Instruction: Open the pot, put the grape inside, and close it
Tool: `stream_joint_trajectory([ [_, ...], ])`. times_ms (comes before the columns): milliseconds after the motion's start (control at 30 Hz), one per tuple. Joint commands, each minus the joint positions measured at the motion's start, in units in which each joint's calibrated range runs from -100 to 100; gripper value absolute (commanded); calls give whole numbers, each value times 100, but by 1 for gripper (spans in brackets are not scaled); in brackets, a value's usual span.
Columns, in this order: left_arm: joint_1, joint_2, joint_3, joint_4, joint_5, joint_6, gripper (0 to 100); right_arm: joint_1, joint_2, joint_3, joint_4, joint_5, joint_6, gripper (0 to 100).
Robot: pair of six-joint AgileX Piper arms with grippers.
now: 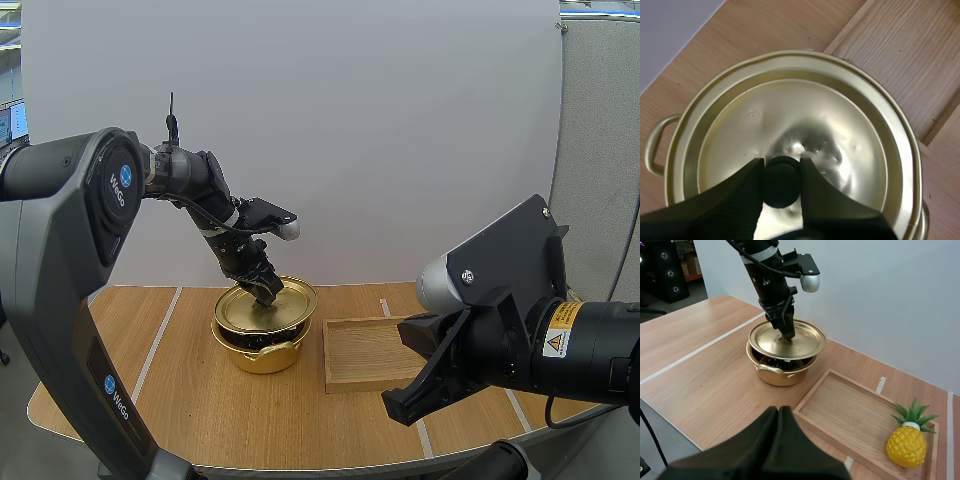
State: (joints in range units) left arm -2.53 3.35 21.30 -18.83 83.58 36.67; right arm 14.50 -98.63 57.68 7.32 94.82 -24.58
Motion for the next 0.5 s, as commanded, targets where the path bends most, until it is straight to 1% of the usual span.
stream_joint_trajectory([
  [0, 7, -7, 78, 174, -215, -7, 0, -19, -39, 13, -27, -34, 13, 0],
  [133, 7, 8, 311, 352, -480, -7, 0, -19, -39, 13, -27, -34, 13, 0],
  [300, 7, 50, 468, 286, -814, -7, 0, -19, -39, 13, -27, -34, 13, 0],
  [467, 7, 147, 478, 225, -848, 3, 0, -19, -39, 13, -27, -34, 13, 0],
])
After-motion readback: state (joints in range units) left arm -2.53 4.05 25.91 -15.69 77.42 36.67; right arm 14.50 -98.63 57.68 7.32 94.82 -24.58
